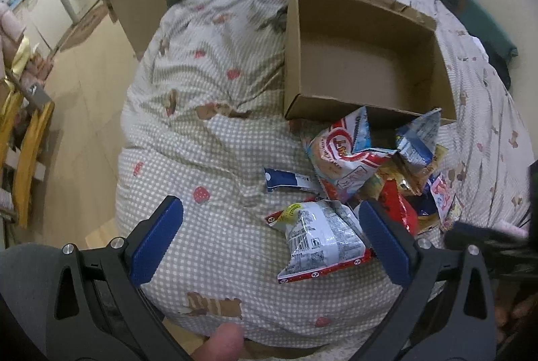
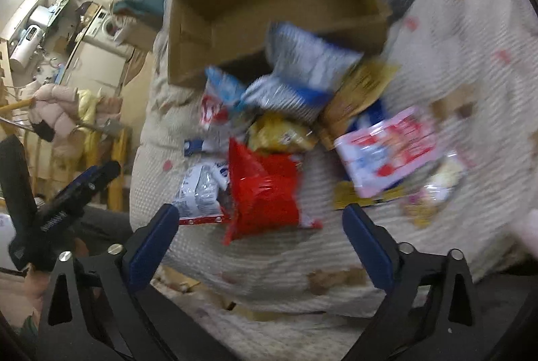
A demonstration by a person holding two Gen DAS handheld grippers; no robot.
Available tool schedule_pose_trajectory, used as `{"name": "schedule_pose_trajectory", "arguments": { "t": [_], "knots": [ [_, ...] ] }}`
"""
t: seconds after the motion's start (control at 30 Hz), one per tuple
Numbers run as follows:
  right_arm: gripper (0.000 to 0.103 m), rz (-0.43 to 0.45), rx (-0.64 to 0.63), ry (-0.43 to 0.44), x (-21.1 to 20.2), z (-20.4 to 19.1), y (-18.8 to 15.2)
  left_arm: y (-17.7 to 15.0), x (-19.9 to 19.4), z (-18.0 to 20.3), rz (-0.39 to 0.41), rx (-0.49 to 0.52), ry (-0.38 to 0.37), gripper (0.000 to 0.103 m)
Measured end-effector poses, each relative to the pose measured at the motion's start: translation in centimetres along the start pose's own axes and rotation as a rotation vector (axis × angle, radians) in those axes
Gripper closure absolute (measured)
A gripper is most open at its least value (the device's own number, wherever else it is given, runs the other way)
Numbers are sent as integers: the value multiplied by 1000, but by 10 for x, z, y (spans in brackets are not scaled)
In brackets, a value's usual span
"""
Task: Organize snacks
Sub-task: 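Grasp the white snack bag with the left tool while the right tool grasps the red chip bag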
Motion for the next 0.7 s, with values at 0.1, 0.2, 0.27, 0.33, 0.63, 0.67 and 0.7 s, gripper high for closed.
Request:
{"name": "schedule_pose_trajectory", "arguments": {
  "t": [0.1, 0.2, 0.27, 0.33, 0.63, 0.67, 0.7],
  "knots": [
    [22, -70, 36, 16, 32, 8, -4, 1, 5, 0, -34, -3, 0, 0],
    [22, -100, 49, -12, 44, 14, -2, 1, 7, -1, -35, -5, 5, 0],
    [22, -108, 48, -6, 51, 9, 0, 0, 11, -2, -42, 2, 13, 0],
    [23, -117, 38, -14, 59, 7, 0, -1, 15, -2, -56, -1, 16, 0],
    [49, -124, 24, 12, 54, 14, -5, -12, 32, -1, -119, 3, 19, 0],
    [49, -119, 19, 12, 48, 14, -5, -14, 35, -1, -136, -4, 16, 0],
    [50, -103, 7, 14, 37, 12, -4, -15, 38, -1, -153, -11, 10, 0]
  ]
}}
Point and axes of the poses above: each gripper's, at about its wrist camera, not at the fingertips, and x roughly the way its jaws point, z to its right, y to its top, the point moved 7 cm from there along x, roughly the way its jaws point, and after that the axes turned 4 degrees about -x, right-handed, at the moved point
